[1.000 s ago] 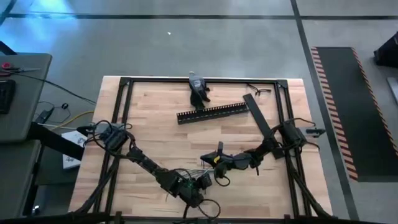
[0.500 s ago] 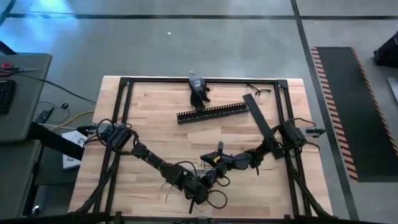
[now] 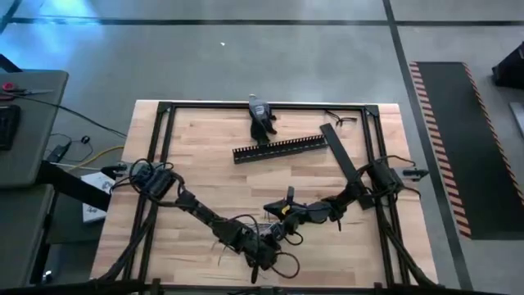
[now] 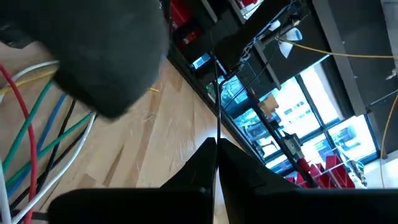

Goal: Ziptie cables
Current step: Wrap the colored loose cables with the black zip tie

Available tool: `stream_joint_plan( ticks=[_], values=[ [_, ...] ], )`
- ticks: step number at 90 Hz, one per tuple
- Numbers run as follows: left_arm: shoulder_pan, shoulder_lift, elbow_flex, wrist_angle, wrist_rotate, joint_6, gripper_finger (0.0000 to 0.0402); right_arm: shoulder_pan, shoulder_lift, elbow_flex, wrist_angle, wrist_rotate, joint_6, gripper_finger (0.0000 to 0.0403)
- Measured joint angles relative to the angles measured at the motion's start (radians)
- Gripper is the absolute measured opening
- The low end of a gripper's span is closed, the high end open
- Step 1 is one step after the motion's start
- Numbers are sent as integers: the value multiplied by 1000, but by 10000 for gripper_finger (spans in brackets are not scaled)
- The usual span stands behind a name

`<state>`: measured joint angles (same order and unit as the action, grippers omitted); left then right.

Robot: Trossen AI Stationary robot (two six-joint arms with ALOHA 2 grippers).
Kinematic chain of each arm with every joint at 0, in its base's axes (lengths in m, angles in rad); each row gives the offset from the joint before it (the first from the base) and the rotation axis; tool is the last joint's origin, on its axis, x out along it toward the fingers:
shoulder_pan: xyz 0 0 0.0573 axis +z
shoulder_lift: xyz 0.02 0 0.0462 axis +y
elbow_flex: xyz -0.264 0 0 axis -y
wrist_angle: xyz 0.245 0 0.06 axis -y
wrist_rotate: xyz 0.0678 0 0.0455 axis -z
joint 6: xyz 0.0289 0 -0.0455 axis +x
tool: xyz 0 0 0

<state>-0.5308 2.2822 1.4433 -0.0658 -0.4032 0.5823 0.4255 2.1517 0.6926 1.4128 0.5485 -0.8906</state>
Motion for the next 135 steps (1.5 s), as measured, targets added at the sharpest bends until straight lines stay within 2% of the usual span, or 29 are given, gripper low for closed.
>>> stream_joint_plan(
  ticks=[8, 25, 52, 66, 87, 98, 109, 126, 135],
  values=[
    [-11, -8, -2, 8, -99, -48, 0, 0, 0, 0, 0, 1, 0, 0],
    [-52, -31, -6, 3, -382, -200, 0, 7, 0, 0, 4, 2, -4, 0],
    [-117, -61, -7, -91, -664, -721, 0, 46, 0, 0, 6, 5, -33, 0],
    [-147, -87, -7, -210, -735, -966, 0, 48, 0, 0, 6, 5, -59, 0],
    [-167, -101, -5, -254, -741, -1117, 0, 45, 0, 0, -9, 0, -53, 0],
    [-159, -101, -4, -248, -694, -1150, 0, 45, 0, 1, -32, 0, -75, 0],
    [-126, -101, -4, -209, -572, -1136, 0, 54, 0, 3, -29, 13, -166, 0],
    [-81, -106, -3, -56, -339, -988, 0, 54, 0, -1, 43, 50, -312, 0],
    [-68, -133, -8, -43, -275, -962, 0, 54, 0, -3, 58, 51, -323, 0]
  ],
)
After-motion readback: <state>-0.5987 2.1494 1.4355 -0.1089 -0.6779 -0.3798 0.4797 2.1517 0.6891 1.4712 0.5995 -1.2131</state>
